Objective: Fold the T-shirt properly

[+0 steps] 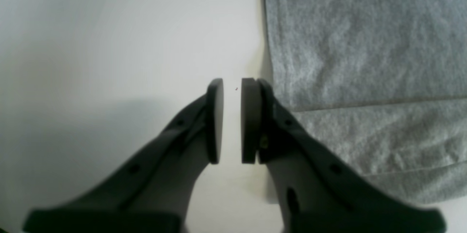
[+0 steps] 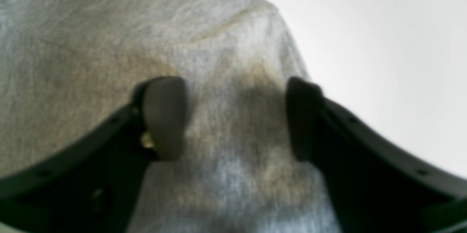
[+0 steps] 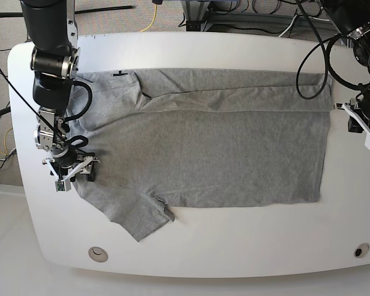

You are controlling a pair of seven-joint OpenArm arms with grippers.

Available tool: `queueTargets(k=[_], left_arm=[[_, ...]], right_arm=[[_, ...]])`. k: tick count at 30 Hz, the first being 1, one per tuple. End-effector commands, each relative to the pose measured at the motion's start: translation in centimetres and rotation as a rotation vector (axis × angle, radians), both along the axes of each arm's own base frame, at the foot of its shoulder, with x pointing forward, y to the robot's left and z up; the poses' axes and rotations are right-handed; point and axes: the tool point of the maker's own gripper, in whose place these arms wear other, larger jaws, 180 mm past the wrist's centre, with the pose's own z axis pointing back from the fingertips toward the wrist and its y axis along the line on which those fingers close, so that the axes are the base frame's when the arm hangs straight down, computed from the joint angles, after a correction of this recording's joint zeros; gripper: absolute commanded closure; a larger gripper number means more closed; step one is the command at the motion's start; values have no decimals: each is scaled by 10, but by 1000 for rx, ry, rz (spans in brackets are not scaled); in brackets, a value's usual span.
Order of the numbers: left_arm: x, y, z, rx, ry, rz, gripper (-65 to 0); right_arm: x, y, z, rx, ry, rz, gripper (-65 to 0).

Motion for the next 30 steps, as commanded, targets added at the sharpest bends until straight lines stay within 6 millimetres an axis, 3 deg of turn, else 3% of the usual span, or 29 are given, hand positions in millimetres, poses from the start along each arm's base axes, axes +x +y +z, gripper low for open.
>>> queueTargets(k=[1,4,7,12,24,30], left_arm=[[9,6,18,25,-54,-5,-67],[10,6,18,25,-57,-5,-67],[10,6,19,27,-58,-5,-67],[20,7,28,29,-87,-3,-67],[42,8,52,29,-166,0,-67],[58,9,68,17,-223,8,-67]], right_arm=[[-13,20,-19,22,80,45,-296],[-19,24,-26,27,95,48,-219],[-25,41,-35,51,110,62,-150],[-29,48,-40,62,119,67,-87],[-30,44,-40,55,120,66,-67],[-30,29,-37,32,119,53,-67]])
